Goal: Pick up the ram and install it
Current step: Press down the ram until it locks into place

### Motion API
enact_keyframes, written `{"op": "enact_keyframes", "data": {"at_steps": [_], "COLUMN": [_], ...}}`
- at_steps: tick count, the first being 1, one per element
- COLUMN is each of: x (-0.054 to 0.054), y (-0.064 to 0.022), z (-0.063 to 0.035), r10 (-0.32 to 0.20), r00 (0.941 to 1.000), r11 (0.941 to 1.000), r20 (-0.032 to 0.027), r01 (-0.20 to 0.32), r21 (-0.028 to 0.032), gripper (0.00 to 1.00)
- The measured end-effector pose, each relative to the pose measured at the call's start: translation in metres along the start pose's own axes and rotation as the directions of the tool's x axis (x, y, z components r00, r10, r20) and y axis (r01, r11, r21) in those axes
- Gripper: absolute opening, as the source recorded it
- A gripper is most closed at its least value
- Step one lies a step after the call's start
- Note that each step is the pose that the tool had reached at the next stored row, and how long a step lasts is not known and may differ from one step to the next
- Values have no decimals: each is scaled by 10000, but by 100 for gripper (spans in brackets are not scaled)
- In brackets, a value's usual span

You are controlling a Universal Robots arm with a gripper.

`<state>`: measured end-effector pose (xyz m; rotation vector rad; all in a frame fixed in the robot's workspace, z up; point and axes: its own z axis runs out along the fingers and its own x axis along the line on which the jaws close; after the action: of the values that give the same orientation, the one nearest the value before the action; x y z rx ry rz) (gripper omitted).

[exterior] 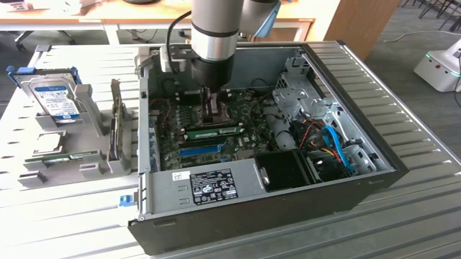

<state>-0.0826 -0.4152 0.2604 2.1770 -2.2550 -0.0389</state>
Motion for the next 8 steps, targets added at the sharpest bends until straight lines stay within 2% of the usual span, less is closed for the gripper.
{"op": "enact_keyframes", "data": {"at_steps": [8], "x": [-2], "y": [4], "z": [-193], "r10": [0], "r00": [10000], "r11": [10000], "r20": [-27], "r01": [0], "r21": [1], "gripper": [11]}}
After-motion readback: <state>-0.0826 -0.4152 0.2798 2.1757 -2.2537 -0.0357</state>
